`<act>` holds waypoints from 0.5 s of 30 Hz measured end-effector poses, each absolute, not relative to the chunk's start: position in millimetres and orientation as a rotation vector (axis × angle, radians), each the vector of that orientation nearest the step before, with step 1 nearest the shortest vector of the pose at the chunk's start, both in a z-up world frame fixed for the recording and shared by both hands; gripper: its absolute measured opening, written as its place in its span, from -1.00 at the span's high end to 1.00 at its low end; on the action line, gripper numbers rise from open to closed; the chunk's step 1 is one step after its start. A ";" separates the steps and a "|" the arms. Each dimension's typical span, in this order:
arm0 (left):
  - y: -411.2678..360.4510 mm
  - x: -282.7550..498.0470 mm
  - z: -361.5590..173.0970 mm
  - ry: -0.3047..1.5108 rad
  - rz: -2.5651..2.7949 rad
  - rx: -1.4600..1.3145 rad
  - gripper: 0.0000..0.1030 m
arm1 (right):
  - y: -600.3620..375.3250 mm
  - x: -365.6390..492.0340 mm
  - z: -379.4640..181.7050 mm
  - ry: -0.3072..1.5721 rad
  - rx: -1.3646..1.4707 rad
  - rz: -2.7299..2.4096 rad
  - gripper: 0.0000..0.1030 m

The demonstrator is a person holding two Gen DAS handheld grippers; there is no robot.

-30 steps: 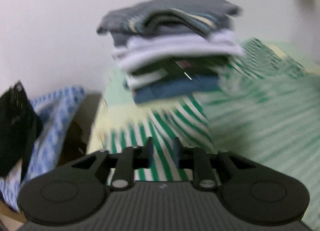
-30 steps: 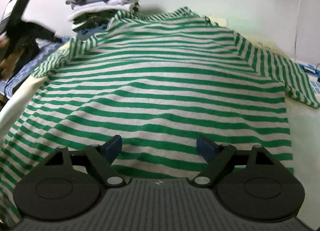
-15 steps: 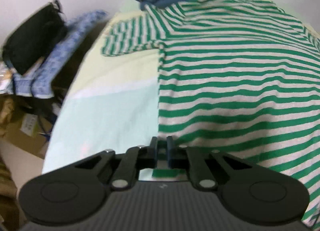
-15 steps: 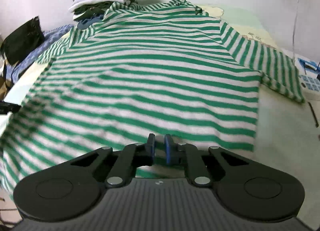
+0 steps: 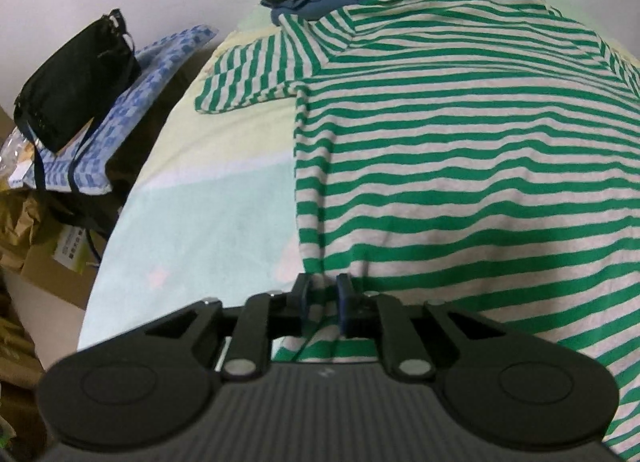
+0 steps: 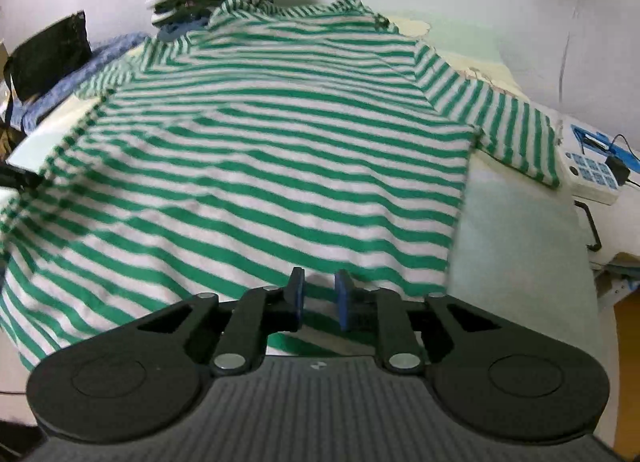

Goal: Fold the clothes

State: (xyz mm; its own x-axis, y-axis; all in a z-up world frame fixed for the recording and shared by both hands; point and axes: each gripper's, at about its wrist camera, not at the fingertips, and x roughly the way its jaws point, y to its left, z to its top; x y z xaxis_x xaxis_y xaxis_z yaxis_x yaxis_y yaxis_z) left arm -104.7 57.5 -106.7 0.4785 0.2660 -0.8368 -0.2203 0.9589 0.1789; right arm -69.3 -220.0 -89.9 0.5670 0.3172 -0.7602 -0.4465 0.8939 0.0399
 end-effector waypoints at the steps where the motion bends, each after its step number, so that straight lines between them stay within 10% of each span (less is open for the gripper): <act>1: 57.3 -104.2 -107.3 1.031 0.289 0.059 0.79 | -213.3 -69.0 -89.8 0.859 -0.153 0.453 0.63; 15: 71.7 -100.8 -106.8 1.028 0.179 0.065 0.62 | -199.4 -88.1 -98.0 0.895 -0.178 0.318 0.28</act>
State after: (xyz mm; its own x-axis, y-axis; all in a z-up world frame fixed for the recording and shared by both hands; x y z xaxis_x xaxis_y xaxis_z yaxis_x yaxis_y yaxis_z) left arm -100.8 71.7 -106.8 0.5036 0.1790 -0.8452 -0.1178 0.9834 0.1381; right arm -88.1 -199.4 -98.0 0.5826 0.1975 -0.7884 -0.3446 0.9385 -0.0195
